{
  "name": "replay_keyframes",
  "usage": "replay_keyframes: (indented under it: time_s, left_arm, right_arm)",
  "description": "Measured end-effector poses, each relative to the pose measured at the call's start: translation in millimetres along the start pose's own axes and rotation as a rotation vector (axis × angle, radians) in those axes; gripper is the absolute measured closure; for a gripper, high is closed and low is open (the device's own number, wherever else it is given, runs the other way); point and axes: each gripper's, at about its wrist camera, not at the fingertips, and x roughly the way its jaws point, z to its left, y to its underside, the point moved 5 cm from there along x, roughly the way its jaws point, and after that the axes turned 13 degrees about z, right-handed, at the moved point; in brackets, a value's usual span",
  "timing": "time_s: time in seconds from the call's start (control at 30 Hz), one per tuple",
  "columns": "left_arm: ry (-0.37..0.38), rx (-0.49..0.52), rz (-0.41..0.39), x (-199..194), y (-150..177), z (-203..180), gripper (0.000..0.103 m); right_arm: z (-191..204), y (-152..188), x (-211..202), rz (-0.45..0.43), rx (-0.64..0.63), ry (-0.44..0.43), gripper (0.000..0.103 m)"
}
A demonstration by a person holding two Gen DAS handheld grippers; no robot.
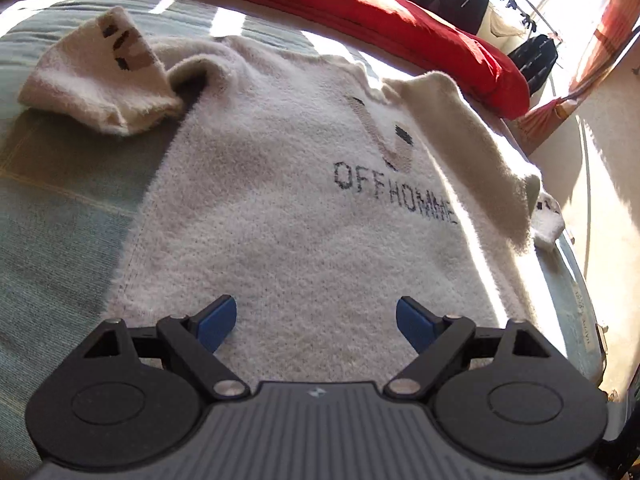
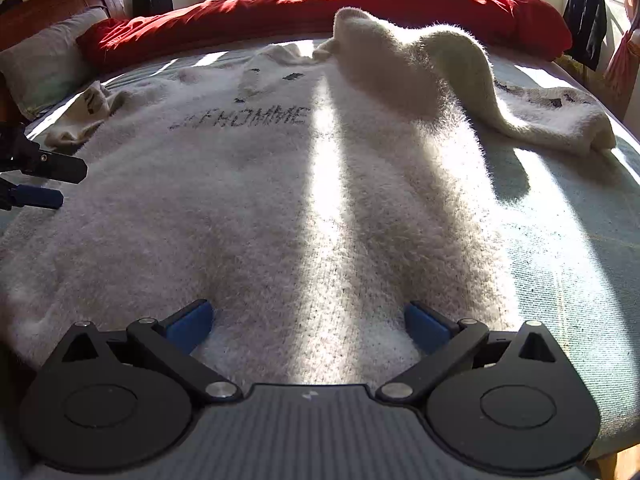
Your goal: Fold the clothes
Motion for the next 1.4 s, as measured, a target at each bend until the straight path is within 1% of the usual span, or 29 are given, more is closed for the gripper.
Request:
replay_keyframes:
  time_s: [0.1,0.17,0.2,0.27,0.33,0.4,0.43,0.47,0.5,0.57,0.63,0.7,0.77,0.8,0.87,0.9,0.93,1.0,1.03,1.07,1.13,1.2,1.27,1.4]
  left_arm:
    - [0.0,-0.134,-0.022,-3.3,2.4,31.2,0.018]
    - [-0.01,-0.151,-0.027,-11.5,8.0,32.5,0.018]
    - [-0.019,-0.154,-0.031,-15.9,10.2,31.6,0.018]
    - [-0.028,-0.119,-0.045,-22.8,10.0,21.6,0.018]
    - [-0.004,-0.072,-0.031,-19.7,9.2,11.2,0.016]
    - [0.02,-0.03,0.002,-10.7,8.9,2.4,0.015]
    - [-0.001,-0.032,0.031,-2.3,10.1,3.0,0.015]
    - [-0.025,-0.04,0.047,3.7,12.9,5.1,0.015]
    - [-0.03,-0.036,0.043,5.4,16.6,6.5,0.015]
    - [-0.036,-0.017,0.036,5.7,21.0,5.9,0.014]
    - [-0.049,0.013,0.044,5.4,22.0,3.6,0.014]
    - [-0.063,0.027,0.045,5.1,23.4,1.5,0.014]
    - [-0.082,0.04,0.041,5.6,24.4,-1.4,0.014]
    - [-0.095,0.051,0.04,5.7,24.8,-4.0,0.014]
    - [-0.133,0.092,0.042,5.9,24.2,-14.8,0.014]
    - [-0.139,0.118,0.04,5.8,22.6,-22.0,0.014]
    - [-0.135,0.143,0.034,5.1,20.6,-29.9,0.014]
    - [-0.073,0.183,-0.005,0.3,13.8,-47.4,0.014]
    - [-0.046,0.2,-0.024,-1.6,10.2,-55.2,0.013]
    - [-0.036,0.215,-0.035,-0.5,6.6,-61.1,0.013]
    - [-0.049,0.23,-0.027,8.3,0.6,-68.2,0.013]
    - [-0.073,0.209,0.013,21.6,0.9,-65.3,0.013]
    - [-0.089,0.171,0.046,31.7,9.9,-54.8,0.013]
    - [-0.078,0.19,0.024,25.0,23.6,-44.3,0.013]
  right_arm:
    - [0.9,0.9,0.1,-0.009,-0.009,0.004,0.0]
    - [1.6,0.6,-0.1,-0.012,-0.011,0.011,0.0]
    - [2.4,-0.5,-1.2,-0.009,-0.01,0.017,0.0]
    - [4.4,-3.8,-4.2,-0.009,-0.003,0.025,0.0]
    - [8.9,-12.9,-11.2,-0.041,0.017,0.005,0.0]
    - [14.5,-26.7,-16.8,-0.1,0.036,-0.068,0.0]
    - [17.2,-33.8,-17.7,-0.12,0.048,-0.111,0.0]
    - [19.6,-41.5,-14.5,-0.119,0.066,-0.166,0.0]
    - [21.1,-48.1,-10.3,-0.112,0.086,-0.215,0.0]
    - [19.3,-55.2,1.3,-0.081,0.132,-0.277,0.0]
    - [9.8,-54.8,5.7,-0.071,0.172,-0.276,0.0]
    - [-5.3,-48.2,0.7,-0.096,0.206,-0.266,0.0]
    - [-29.9,-34.1,-4.1,-0.108,0.261,-0.23,0.0]
    - [-41.5,-26.8,-5.7,-0.112,0.286,-0.225,0.0]
    - [-53.9,-16.1,-9.4,-0.126,0.308,-0.27,0.0]
    - [-56.7,-11.8,-11.2,-0.133,0.314,-0.287,0.0]
    - [-56.8,-9.5,-11.5,-0.136,0.315,-0.288,0.0]
    - [-56.1,-5.8,-11.6,-0.139,0.314,-0.284,0.0]
    - [-53.4,-6.5,-10.4,-0.136,0.306,-0.267,0.0]
    - [-50.8,-7.3,-9.4,-0.132,0.297,-0.25,0.0]
    - [-45.7,-9.1,-8.2,-0.121,0.274,-0.217,0.0]
    - [-42.9,-8.9,-8.0,-0.116,0.256,-0.195,0.0]
    - [-42.2,-7.7,-8.7,-0.117,0.247,-0.185,0.0]
    - [-41.3,-7.1,-8.6,-0.12,0.246,-0.175,0.0]
